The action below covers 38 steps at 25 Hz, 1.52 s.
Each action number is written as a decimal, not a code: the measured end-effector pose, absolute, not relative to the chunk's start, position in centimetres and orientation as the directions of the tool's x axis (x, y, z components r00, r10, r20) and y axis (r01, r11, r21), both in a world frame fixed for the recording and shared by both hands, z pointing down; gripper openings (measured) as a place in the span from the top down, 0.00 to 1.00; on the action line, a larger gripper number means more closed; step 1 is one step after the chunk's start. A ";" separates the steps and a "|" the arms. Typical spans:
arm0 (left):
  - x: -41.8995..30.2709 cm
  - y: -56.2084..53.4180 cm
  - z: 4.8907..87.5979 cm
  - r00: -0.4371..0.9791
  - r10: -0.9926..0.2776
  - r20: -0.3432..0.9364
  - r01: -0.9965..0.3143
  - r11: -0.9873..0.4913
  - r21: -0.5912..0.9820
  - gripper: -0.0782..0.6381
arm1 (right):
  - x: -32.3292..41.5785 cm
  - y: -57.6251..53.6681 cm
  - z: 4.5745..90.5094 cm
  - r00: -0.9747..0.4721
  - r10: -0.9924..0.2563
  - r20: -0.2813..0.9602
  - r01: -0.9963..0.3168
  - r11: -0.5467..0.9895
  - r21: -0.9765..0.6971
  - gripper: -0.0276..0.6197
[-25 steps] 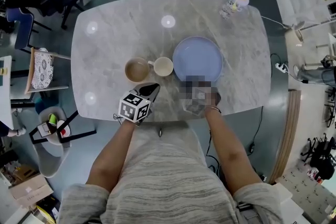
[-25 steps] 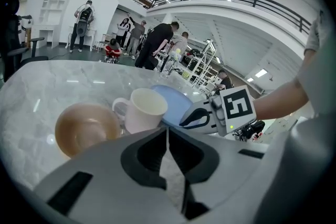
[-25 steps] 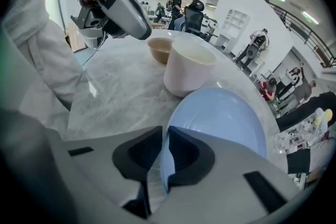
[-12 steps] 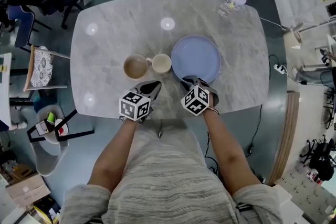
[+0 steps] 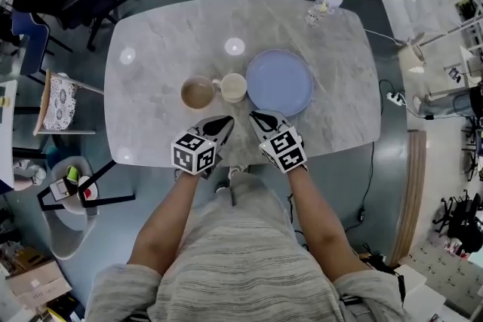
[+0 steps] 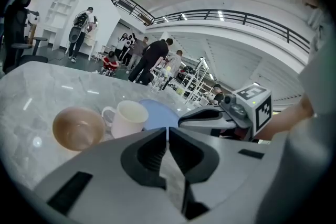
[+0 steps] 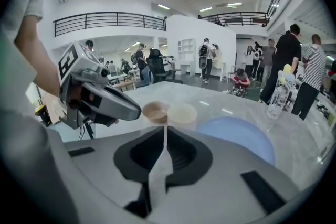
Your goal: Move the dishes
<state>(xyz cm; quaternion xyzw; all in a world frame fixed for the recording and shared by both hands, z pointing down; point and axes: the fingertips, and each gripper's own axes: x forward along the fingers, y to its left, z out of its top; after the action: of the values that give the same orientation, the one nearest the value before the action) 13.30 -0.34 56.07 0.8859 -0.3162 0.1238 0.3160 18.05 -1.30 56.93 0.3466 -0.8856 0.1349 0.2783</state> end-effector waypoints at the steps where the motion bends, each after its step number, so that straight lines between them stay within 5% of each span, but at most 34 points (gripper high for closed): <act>1: 13.1 0.3 55.6 0.772 -0.487 0.409 -0.635 -0.602 0.484 0.85 | 17.6 -0.5 56.3 -0.612 -0.546 0.573 -0.690 0.722 -0.049 0.91; 22: 11.7 14.7 46.3 0.819 -0.541 0.192 -0.573 -0.753 0.323 0.86 | 14.3 15.6 46.1 -0.639 -0.711 0.292 -0.768 0.604 -0.212 0.93; 38: 11.4 17.5 44.5 0.815 -0.554 0.170 -0.579 -0.762 0.289 0.86 | 14.8 17.9 43.8 -0.626 -0.735 0.262 -0.780 0.598 -0.186 0.93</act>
<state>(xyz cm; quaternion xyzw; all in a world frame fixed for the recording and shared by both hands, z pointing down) 11.36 17.46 44.48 0.9380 -0.3022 0.0373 0.1659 14.79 17.93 43.84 0.4254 -0.8903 0.1423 0.0791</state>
